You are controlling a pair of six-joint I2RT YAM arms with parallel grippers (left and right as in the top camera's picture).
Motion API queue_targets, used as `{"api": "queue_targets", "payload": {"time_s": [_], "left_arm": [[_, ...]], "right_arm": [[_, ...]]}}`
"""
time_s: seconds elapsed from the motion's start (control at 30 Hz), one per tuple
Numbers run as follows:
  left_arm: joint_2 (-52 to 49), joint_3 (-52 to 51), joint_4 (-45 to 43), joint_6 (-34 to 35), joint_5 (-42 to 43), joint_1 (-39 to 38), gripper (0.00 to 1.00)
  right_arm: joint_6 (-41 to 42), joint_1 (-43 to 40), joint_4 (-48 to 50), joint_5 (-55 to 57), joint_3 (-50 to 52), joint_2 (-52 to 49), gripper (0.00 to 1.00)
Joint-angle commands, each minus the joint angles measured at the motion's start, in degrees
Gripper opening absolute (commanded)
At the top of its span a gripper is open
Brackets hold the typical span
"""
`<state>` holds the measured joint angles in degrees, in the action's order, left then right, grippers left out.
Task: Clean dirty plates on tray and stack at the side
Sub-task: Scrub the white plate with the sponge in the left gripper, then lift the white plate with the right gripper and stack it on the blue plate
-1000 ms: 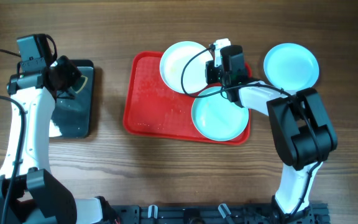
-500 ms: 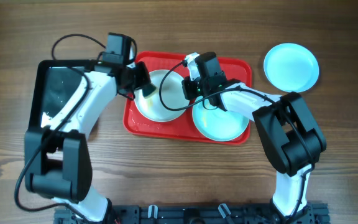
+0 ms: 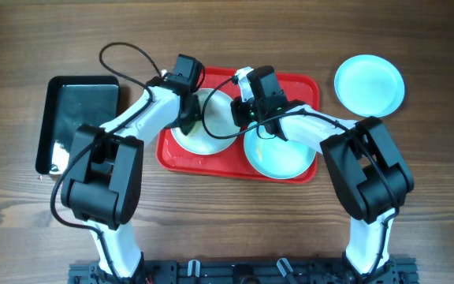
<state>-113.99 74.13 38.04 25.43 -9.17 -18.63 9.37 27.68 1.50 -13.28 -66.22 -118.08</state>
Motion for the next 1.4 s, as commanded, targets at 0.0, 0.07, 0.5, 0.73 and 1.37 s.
{"api": "queue_targets", "payload": {"time_s": [0.0, 0.07, 0.5, 0.73, 1.37], "left_arm": [[-1.5, -1.7, 3.2, -2.7, -17.3, 1.6, 0.04], [2.3, -1.7, 3.1, -2.4, -17.3, 1.7, 0.04], [2.4, -2.9, 1.6, -2.5, 0.8, 0.9, 0.04], [12.7, -2.8, 1.9, -2.5, 5.5, 10.9, 0.04], [12.2, -3.0, -7.6, -2.5, 7.1, 39.7, 0.04]], "right_arm": [[0.2, 0.1, -0.7, 1.6, 0.2, -1.3, 0.04], [0.2, 0.1, -0.8, 1.6, 0.2, -1.3, 0.04], [0.3, 0.1, -0.5, 1.6, -0.6, -1.2, 0.04], [-3.1, 0.1, -1.4, 4.9, -1.4, 4.7, 0.04], [-78.2, 22.6, 5.4, 57.0, -1.4, 26.6, 0.04]]}}
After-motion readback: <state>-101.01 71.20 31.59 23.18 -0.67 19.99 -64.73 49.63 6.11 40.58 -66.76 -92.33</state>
